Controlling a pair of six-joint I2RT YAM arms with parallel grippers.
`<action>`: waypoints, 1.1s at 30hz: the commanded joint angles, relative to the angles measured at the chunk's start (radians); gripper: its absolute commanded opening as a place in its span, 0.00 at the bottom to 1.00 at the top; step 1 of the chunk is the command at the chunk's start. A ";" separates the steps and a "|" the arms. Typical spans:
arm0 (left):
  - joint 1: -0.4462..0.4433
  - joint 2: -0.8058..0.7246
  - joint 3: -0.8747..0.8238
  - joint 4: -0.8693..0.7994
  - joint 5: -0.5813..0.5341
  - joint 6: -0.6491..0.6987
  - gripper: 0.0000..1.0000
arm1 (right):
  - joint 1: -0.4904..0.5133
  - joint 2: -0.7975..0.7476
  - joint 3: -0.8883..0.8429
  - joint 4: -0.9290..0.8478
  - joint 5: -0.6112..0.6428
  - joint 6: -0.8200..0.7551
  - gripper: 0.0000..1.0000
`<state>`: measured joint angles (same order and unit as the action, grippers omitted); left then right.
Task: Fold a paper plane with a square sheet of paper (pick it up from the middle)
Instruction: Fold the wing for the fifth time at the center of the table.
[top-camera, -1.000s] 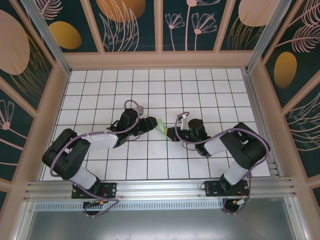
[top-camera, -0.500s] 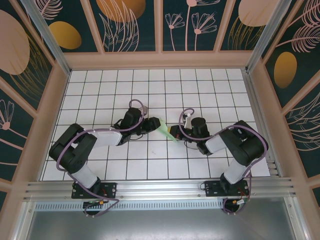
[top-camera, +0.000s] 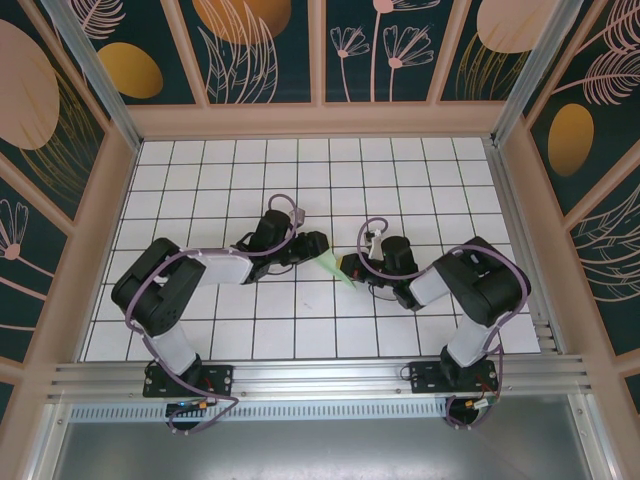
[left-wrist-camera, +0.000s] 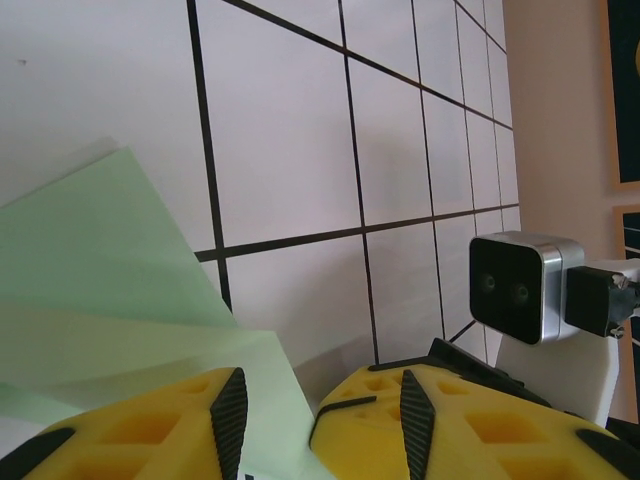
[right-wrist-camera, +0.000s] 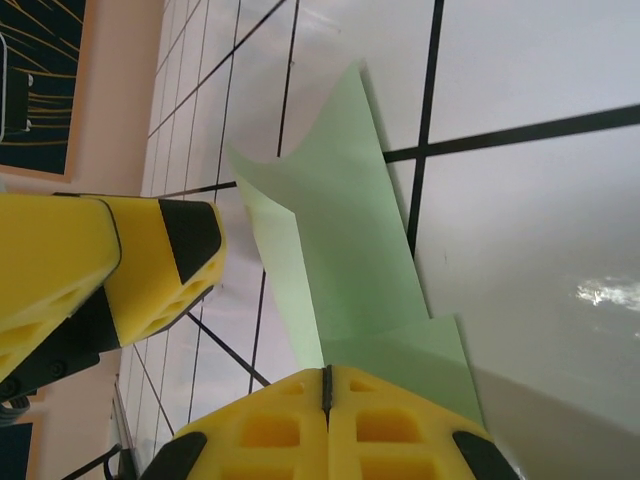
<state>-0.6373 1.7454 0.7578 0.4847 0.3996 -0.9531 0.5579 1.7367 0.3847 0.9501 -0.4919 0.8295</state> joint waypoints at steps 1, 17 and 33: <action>-0.011 0.019 0.025 0.033 0.031 0.019 0.47 | -0.005 0.019 0.019 -0.018 -0.023 0.007 0.00; -0.012 0.064 0.036 0.012 0.021 0.017 0.45 | -0.005 0.027 0.039 -0.040 -0.063 -0.006 0.00; -0.013 0.118 0.087 -0.064 -0.045 -0.001 0.44 | -0.042 0.048 0.060 -0.074 -0.080 -0.009 0.00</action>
<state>-0.6430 1.8488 0.8230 0.4515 0.3805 -0.9543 0.5224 1.7702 0.4259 0.8906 -0.5518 0.8288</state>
